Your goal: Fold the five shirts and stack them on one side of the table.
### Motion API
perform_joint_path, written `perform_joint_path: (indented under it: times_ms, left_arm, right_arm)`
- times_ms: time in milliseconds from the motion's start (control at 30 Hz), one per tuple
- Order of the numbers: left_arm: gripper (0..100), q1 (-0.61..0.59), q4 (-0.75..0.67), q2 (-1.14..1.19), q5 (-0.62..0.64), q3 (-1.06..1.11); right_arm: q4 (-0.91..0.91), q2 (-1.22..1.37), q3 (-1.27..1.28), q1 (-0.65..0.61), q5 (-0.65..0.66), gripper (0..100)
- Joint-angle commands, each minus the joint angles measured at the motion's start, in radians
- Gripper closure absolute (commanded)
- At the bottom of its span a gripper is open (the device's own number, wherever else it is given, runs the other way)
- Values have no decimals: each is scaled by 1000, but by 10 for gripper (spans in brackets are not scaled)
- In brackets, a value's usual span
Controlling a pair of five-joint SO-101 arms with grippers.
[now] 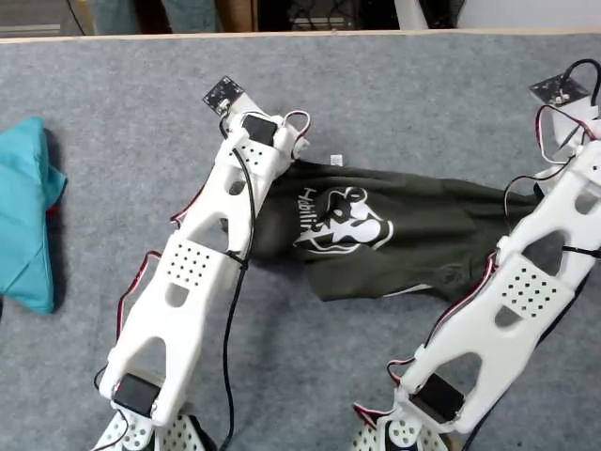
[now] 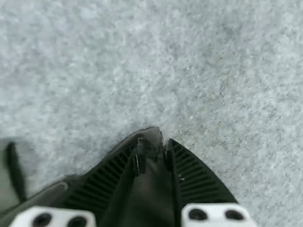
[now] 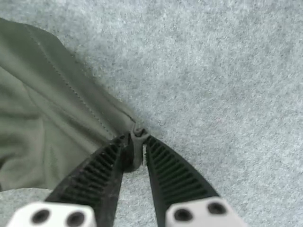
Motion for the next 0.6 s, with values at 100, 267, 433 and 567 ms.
perform_joint_path:
  times_ms: [100,267,433,567]
  left_arm:
    - [941,-19,11,3,-112,-24]
    - [972,-42,-35,-8,-301,-67]
    - [972,-116,46,-74,-457,-346]
    - [972,-166,83,-253,-548,-341]
  right_arm:
    - [-2,-16,-51,-14,5,985]
    - [-52,-25,-61,-48,-101,985]
    - [-64,-50,-228,-101,-350,985]
    - [-37,-102,-381,-164,-463,985]
